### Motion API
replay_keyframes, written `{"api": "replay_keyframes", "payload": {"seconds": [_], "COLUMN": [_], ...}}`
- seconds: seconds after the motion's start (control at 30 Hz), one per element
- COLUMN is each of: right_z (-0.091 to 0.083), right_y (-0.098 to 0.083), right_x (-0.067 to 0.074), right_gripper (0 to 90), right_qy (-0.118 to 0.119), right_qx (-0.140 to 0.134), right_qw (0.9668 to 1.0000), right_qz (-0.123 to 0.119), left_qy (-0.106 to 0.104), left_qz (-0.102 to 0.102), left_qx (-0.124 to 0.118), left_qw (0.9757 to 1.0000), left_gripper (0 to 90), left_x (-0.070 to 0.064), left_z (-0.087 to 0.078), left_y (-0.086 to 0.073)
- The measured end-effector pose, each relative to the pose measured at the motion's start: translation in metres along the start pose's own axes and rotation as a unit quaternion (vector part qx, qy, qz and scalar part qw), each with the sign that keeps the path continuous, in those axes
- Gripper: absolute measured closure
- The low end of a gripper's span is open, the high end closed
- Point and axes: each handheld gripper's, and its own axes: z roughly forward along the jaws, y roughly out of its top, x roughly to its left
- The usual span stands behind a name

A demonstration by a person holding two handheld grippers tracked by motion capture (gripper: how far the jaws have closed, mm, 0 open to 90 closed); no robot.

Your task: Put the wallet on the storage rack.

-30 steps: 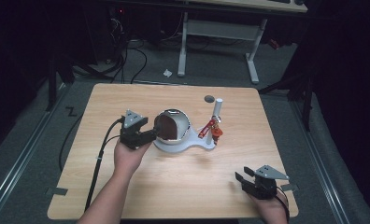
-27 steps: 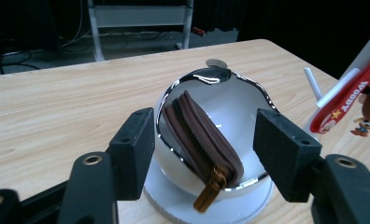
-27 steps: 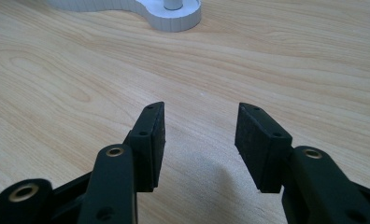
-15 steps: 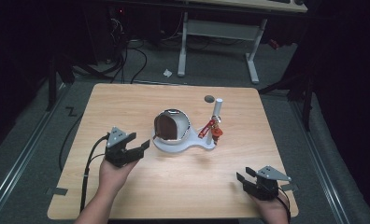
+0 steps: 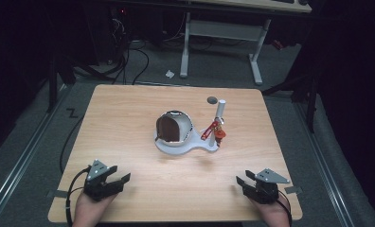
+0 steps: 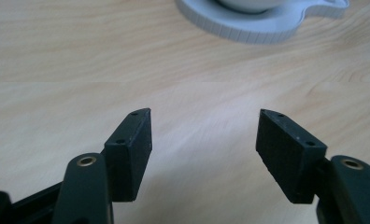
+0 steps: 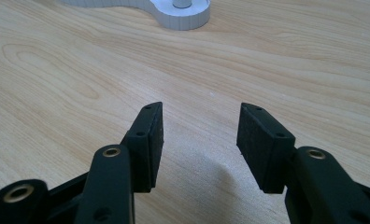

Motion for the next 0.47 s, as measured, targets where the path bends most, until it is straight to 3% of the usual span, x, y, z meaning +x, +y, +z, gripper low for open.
{"api": "replay_keyframes", "payload": {"seconds": [0.03,0.1,0.17,0.47], "right_z": [0.000,0.000,0.001,0.003], "right_y": [0.000,0.001,0.002,0.003], "right_x": [0.001,0.001,0.002,0.007], "right_gripper": [51.4,51.2,51.1,51.2], "right_qy": [-0.001,-0.002,-0.005,-0.017], "right_qx": [0.001,0.001,-0.001,0.006], "right_qw": [1.0000,1.0000,1.0000,0.9998], "right_qz": [-0.001,-0.002,-0.003,-0.009], "left_qy": [0.001,-0.011,-0.007,-0.023], "left_qz": [0.001,0.000,0.014,-0.003], "left_qx": [0.001,0.026,0.012,0.015], "left_qw": [1.0000,0.9996,0.9998,0.9996], "left_gripper": [36.6,37.5,37.0,37.7], "left_x": [0.000,0.000,-0.001,0.005], "left_z": [-0.003,-0.008,-0.013,-0.006], "left_y": [-0.006,-0.010,-0.010,-0.010]}}
